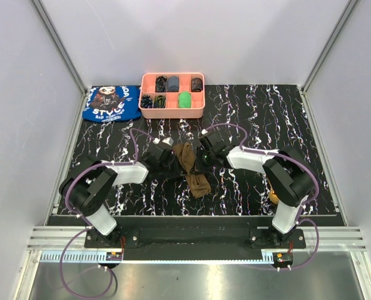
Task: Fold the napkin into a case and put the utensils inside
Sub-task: Fold the 2/3-rectangle-folded napkin at the center of the board, then grasp the top corner of the smaller rectangle folded napkin from the folded napkin.
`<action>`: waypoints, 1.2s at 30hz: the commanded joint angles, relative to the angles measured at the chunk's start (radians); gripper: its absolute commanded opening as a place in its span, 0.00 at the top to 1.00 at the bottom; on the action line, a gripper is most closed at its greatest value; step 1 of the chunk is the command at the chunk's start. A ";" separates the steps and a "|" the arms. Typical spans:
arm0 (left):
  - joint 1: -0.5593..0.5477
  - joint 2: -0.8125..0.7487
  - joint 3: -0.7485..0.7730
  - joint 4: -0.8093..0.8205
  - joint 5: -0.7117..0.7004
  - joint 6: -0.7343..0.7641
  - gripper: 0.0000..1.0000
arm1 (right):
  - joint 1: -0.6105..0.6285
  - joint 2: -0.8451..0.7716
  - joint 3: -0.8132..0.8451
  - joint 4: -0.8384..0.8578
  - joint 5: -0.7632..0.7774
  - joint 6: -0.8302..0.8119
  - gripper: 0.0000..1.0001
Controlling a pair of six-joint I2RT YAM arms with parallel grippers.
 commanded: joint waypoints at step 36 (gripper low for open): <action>0.175 -0.188 0.106 -0.228 -0.077 0.126 0.67 | -0.089 0.107 0.271 0.079 -0.077 -0.213 0.36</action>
